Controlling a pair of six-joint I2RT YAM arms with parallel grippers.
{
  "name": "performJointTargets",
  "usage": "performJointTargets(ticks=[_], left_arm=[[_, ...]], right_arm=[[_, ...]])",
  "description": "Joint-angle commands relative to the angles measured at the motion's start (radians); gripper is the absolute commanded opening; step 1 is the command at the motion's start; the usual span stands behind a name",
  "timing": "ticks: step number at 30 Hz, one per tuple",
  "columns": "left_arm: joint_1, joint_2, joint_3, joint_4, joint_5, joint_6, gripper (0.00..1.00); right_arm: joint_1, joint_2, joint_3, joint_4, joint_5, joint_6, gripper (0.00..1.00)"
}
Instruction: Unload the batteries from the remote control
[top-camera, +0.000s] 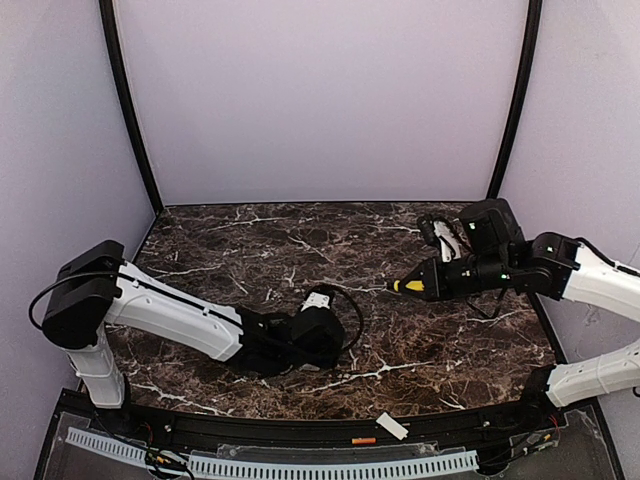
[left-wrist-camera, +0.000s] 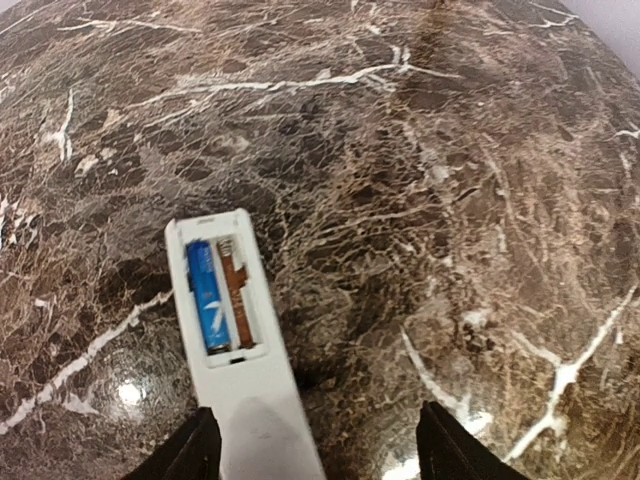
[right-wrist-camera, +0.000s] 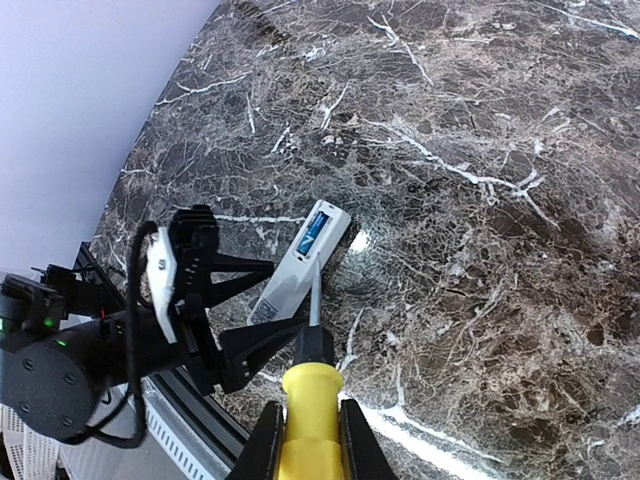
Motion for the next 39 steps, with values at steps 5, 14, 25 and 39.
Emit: performJointTargets(ticks=[5,14,25,39], left_arm=[[0.119,-0.245,-0.142,0.104,0.253,0.156,0.63],[0.234,-0.403,-0.248,0.066,0.389,0.258,0.59],[0.378,-0.386,-0.273,0.037,0.647,0.242,0.45],[0.451,-0.246,-0.242,0.062,0.742,0.221,0.27]], right_arm=[[-0.011,-0.038,0.019,-0.022,0.018,0.010,0.00],[-0.010,-0.049,0.008,-0.027,0.005,0.035,0.00],[-0.010,-0.024,-0.026,-0.015,-0.068,0.088,0.00],[0.002,0.181,-0.046,0.180,-0.197,0.176,0.00]])
